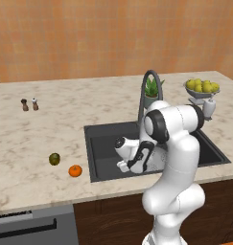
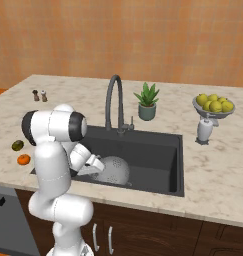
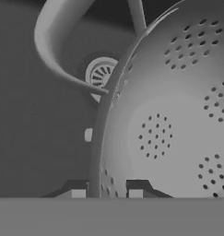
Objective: Put the colander in the sink, put the kiwi, orange in the colander, and turn on the sink faucet and pour water over the colander.
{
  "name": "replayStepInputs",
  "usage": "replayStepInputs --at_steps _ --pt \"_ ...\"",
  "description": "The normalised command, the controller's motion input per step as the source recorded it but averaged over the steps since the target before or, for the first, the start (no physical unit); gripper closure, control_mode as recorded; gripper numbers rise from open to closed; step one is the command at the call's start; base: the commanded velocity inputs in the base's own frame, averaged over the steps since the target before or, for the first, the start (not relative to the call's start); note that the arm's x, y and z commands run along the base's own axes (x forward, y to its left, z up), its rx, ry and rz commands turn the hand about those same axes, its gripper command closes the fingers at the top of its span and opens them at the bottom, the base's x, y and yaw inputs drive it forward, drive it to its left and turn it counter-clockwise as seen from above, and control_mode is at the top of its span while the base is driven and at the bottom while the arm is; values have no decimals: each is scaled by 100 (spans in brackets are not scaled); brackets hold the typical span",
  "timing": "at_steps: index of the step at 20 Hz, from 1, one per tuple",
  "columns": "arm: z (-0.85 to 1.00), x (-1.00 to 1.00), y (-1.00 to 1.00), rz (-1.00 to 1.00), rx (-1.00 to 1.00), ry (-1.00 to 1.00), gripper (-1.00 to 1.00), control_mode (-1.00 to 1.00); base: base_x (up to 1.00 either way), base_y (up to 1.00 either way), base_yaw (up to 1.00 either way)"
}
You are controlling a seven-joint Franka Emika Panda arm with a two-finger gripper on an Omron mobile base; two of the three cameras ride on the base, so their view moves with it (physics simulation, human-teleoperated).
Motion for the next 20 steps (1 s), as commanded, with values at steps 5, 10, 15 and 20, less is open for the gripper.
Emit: replayStepInputs --at_steps 5,10,15,20 --pt "-4 0 -2 -2 0 5 -100 -100 0 0 0" --pt "-7 0 -12 0 0 4 -100 -100 0 0 0" --pt "0 -3 -4 0 0 0 -100 -100 0 0 0" --pt "68 -29 11 0 0 -11 -100 -100 0 0 0"
